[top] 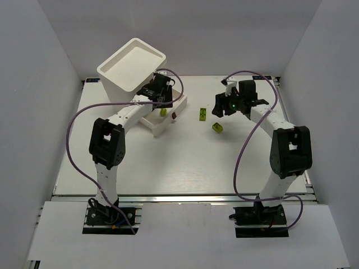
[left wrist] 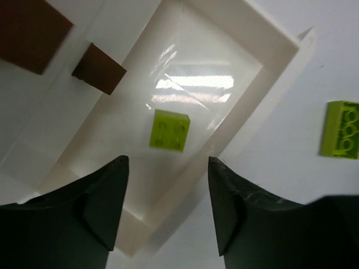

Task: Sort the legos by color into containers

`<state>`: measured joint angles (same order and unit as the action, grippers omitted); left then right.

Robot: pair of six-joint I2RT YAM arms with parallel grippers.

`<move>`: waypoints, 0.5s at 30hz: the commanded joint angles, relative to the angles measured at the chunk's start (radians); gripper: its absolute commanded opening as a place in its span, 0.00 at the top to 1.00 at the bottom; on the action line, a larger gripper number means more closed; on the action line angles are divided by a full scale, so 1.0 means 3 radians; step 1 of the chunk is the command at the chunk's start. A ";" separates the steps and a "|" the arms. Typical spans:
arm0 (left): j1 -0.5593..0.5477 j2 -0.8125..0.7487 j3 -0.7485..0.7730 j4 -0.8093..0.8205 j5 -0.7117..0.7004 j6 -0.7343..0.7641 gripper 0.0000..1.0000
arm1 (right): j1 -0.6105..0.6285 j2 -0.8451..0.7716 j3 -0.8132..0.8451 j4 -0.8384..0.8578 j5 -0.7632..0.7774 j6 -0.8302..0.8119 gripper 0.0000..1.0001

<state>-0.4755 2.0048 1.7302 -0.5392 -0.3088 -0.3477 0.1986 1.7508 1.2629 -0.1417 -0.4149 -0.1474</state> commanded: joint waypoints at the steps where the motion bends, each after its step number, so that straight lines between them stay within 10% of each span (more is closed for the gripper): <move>1: 0.0010 0.0021 0.0210 -0.0151 -0.0029 0.0106 0.30 | 0.0069 0.0197 0.0351 -0.0171 0.0161 0.0235 0.33; 15: -0.0021 -0.0970 -0.0556 0.0268 0.0339 -0.0088 0.27 | 0.0621 0.1215 0.1430 -0.0668 0.1019 0.0849 0.14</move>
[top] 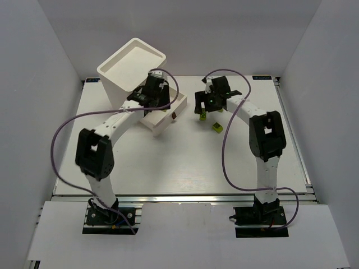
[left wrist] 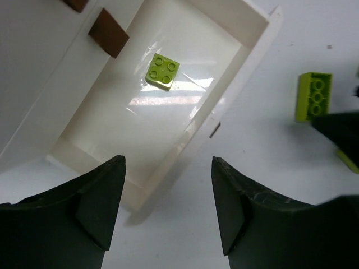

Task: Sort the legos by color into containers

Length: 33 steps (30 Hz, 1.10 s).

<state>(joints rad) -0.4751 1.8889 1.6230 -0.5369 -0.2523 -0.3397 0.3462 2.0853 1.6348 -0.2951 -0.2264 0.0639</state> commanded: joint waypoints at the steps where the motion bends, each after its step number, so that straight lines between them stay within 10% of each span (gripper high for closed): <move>1: -0.0022 -0.0843 -0.0437 0.0306 0.0201 -0.0146 0.27 | 0.0140 0.0136 0.0226 -0.0136 0.0463 0.0140 0.14; 14: -0.0052 -0.2174 -0.1559 0.0399 0.0079 -0.0642 0.28 | 0.0308 0.0514 0.0416 -0.0244 0.1179 0.0017 0.39; 23: -0.0052 -0.2359 -0.1606 0.0399 0.0089 -0.0652 0.28 | 0.0273 -0.0104 -0.0075 0.0578 0.0578 -0.0625 1.00; 33: -0.0052 -0.2701 -0.1928 0.0609 0.0202 -0.0683 0.29 | 0.0416 -0.0449 0.0031 0.0856 -0.0488 -0.1149 1.00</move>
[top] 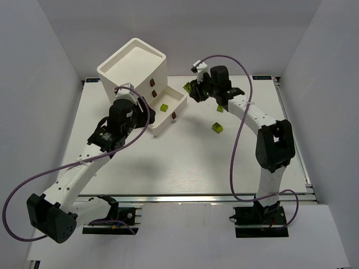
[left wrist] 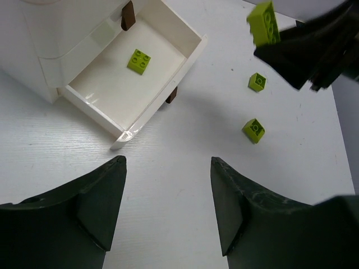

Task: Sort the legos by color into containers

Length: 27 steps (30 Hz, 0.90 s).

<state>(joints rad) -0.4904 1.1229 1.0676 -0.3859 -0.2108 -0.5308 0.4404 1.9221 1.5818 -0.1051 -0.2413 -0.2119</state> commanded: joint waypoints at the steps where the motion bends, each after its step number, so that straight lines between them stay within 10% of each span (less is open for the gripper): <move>1: -0.0002 -0.0153 -0.0107 0.0115 0.0089 -0.0046 0.29 | 0.0188 0.0209 0.0523 0.0030 -0.0433 -0.0219 1.00; 6: -0.0002 -0.0215 -0.0138 0.0136 0.0130 -0.0087 0.28 | 0.0347 0.1000 0.1563 -0.0381 -0.0372 -0.0071 0.99; 16: -0.0002 -0.0307 -0.0301 0.0263 0.0176 -0.0184 0.28 | 0.0449 0.1192 0.1784 -0.0356 -0.0407 -0.0045 0.39; 23: -0.0002 -0.0230 -0.0245 0.0304 0.0227 -0.0158 0.28 | 0.0317 0.0749 0.1703 -0.0550 -0.0663 0.0109 0.20; 25: -0.0002 -0.0220 -0.0245 0.0330 0.0247 -0.0158 0.28 | 0.0153 0.0482 0.1188 -0.0362 -0.0684 0.0138 0.39; 27: -0.0002 -0.0210 -0.0271 0.0371 0.0319 -0.0168 0.29 | -0.0030 0.0124 0.0737 -0.0182 -0.0734 0.0348 0.97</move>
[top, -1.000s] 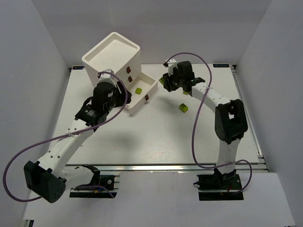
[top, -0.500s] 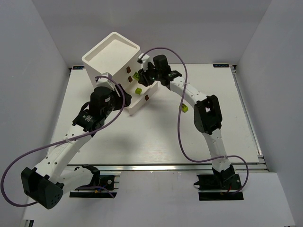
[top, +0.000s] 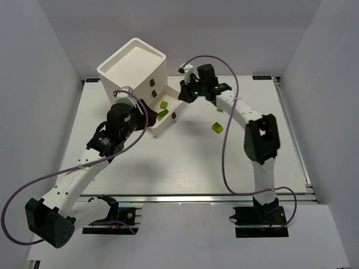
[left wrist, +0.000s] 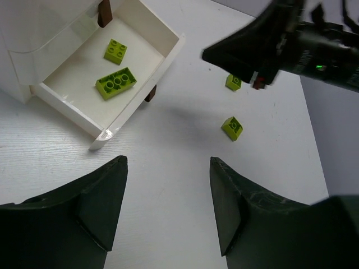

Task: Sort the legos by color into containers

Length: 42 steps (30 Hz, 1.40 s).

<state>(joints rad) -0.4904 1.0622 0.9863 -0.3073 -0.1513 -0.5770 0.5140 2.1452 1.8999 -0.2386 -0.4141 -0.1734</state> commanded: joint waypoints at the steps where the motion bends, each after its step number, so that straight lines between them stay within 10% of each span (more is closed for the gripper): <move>1: -0.0002 -0.0002 -0.0050 0.0180 0.0151 -0.0030 0.30 | -0.0388 -0.0657 -0.0477 0.0127 -0.0128 0.0235 1.00; 5: -0.0002 0.0043 -0.0133 0.0344 0.0294 -0.0066 0.34 | -0.0791 -0.0834 -0.0947 -0.0340 0.0244 0.0200 1.00; 6: -0.0002 0.0064 -0.0133 0.0354 0.0320 -0.0071 0.35 | -0.0834 -0.0902 -0.1086 -0.0304 0.0443 0.0113 0.70; 9: -0.0002 0.0120 -0.0133 0.0385 0.0381 -0.0071 0.34 | -0.1002 -0.0862 -0.1154 -0.0507 0.0547 -0.0137 0.23; 12: -0.0002 0.0166 -0.0138 0.0436 0.0458 -0.0071 0.34 | -0.1135 -0.0576 -0.0934 -0.0702 0.0445 -0.0485 0.11; 32: -0.0002 0.0181 -0.0148 0.0354 0.0703 -0.0209 0.33 | -0.1228 0.0769 0.0334 -0.0923 0.0235 -0.1595 0.15; 38: -0.0002 0.0243 -0.0117 0.0349 0.0745 -0.0219 0.32 | -0.1212 0.0678 0.0197 -0.0938 0.0092 -0.1779 0.40; 42: -0.0002 0.0269 -0.0128 0.0380 0.0765 -0.0219 0.32 | -0.1223 0.0494 -0.0023 -0.0963 -0.0224 -0.1932 0.75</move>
<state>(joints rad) -0.4904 1.1450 0.9390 -0.2085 0.0563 -0.6373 0.1463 2.3615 1.9305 -0.5125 -0.3908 -0.6975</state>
